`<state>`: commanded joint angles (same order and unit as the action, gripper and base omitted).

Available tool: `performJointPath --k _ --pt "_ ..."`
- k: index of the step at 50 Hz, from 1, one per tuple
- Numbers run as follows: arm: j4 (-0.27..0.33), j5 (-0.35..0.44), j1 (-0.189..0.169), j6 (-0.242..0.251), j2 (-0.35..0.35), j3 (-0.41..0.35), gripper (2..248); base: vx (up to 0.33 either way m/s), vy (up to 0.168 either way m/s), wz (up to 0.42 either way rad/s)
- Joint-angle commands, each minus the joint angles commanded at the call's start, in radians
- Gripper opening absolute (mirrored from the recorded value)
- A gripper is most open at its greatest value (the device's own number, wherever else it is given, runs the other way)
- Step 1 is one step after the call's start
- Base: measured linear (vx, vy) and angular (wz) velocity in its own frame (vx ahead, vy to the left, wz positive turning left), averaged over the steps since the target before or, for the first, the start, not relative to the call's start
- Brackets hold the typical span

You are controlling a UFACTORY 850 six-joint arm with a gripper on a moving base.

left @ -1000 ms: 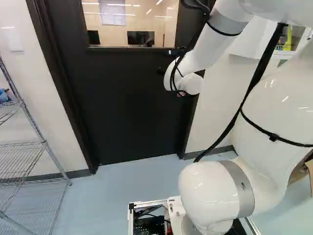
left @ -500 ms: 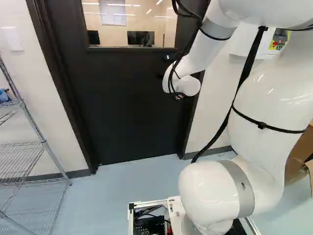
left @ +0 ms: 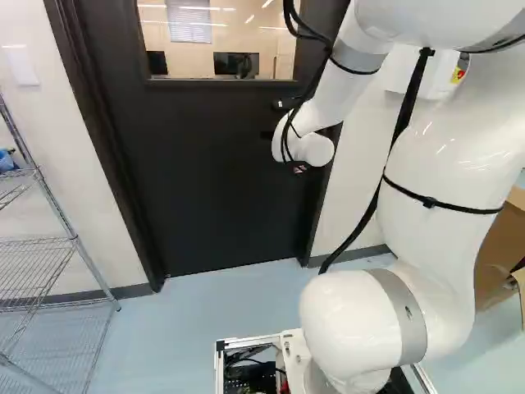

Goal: Open the door and move inside

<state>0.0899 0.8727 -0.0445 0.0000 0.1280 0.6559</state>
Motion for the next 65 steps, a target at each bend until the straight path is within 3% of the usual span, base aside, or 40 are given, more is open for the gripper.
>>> performJointPath --k 40,65 --pt "0.0 0.0 -0.014 0.0 0.08 -0.009 247 0.0 0.0 0.0" --pt "0.0 0.0 -0.019 0.0 0.043 -0.077 247 0.0 0.0 0.0"
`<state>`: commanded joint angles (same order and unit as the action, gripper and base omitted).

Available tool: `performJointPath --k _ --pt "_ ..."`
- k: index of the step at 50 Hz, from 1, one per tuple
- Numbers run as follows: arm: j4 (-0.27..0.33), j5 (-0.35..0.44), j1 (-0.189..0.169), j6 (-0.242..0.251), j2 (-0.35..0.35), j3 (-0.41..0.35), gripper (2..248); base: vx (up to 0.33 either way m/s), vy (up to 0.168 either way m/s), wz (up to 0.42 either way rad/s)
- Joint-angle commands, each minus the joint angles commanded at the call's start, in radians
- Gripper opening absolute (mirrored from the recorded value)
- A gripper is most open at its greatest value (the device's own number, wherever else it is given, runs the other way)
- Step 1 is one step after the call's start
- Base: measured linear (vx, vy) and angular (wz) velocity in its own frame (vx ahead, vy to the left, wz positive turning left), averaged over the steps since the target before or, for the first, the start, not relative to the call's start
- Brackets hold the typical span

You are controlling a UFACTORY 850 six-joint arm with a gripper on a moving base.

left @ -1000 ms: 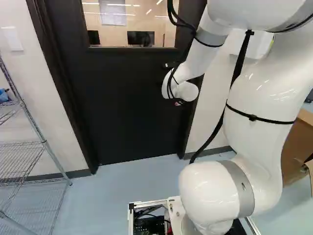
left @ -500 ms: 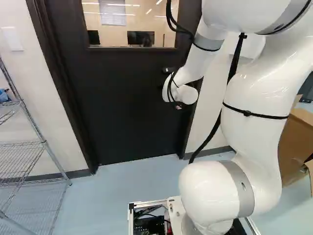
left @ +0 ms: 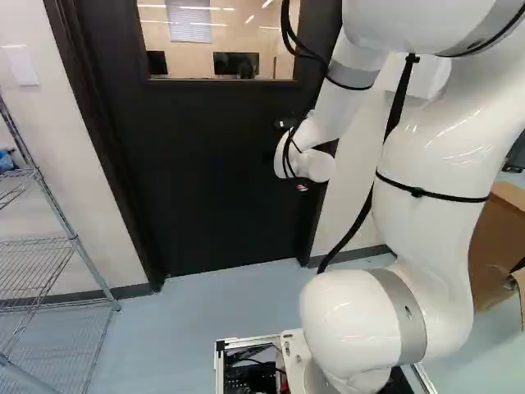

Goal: Open the door and move inside

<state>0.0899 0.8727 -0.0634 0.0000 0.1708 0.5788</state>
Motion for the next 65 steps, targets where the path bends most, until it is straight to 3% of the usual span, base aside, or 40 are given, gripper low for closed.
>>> performJointPath --k 65 --pt "0.0 0.0 -0.001 0.0 -0.165 -0.02 247 0.0 0.0 0.0"
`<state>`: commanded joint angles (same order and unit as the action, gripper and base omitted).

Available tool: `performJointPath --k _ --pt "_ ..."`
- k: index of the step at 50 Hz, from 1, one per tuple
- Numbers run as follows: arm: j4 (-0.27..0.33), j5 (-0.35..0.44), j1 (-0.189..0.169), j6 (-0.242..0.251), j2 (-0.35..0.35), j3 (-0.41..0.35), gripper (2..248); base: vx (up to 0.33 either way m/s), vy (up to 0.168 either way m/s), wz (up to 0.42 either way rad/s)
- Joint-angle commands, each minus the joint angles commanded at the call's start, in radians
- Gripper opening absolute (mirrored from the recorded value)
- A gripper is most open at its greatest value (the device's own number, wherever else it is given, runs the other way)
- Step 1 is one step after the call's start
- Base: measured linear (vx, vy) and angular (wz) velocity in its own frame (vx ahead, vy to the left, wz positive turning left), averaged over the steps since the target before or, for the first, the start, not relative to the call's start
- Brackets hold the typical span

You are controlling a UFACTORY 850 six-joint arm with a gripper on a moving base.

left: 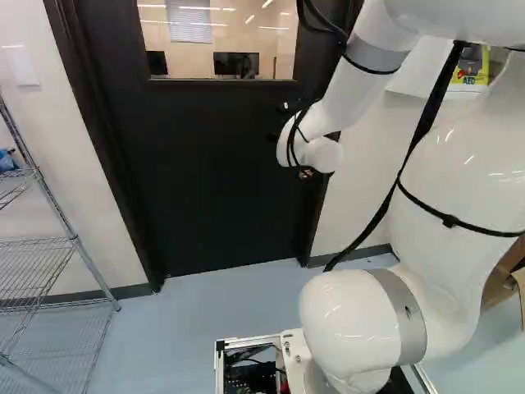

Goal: Open the door and move inside

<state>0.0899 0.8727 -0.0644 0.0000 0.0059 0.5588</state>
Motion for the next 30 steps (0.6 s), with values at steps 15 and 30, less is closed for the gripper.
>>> performJointPath --k 15,30 --pt "0.0 0.0 0.0 0.0 -0.028 0.007 247 0.0 0.0 0.0" --pt "0.0 0.0 0.0 0.0 -0.054 0.016 247 0.0 0.0 0.0"
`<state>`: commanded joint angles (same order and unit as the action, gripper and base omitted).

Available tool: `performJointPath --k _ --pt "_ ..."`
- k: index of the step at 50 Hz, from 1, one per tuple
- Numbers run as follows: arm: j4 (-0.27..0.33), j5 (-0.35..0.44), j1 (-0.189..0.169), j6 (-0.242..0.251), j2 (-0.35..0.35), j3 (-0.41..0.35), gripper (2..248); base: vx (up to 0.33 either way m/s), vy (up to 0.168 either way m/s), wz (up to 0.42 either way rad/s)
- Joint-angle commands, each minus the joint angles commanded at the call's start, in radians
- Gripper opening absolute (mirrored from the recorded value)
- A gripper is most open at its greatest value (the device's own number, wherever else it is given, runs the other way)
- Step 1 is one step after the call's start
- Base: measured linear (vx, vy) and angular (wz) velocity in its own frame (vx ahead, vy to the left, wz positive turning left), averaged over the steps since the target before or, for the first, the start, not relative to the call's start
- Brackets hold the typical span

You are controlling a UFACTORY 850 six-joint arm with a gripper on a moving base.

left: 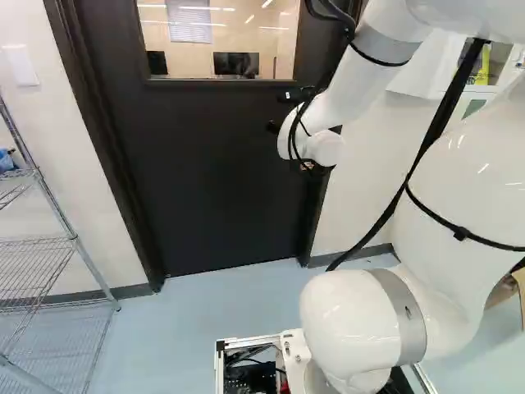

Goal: Open the door and move inside

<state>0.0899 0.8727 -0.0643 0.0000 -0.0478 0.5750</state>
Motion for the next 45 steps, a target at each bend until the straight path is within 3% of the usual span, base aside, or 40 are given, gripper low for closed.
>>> performJointPath --k 12,45 --pt "0.0 0.0 -0.002 0.0 0.01 0.023 247 0.0 0.0 0.0" --pt "0.0 0.0 -0.021 0.0 0.125 0.127 247 0.0 0.0 0.0"
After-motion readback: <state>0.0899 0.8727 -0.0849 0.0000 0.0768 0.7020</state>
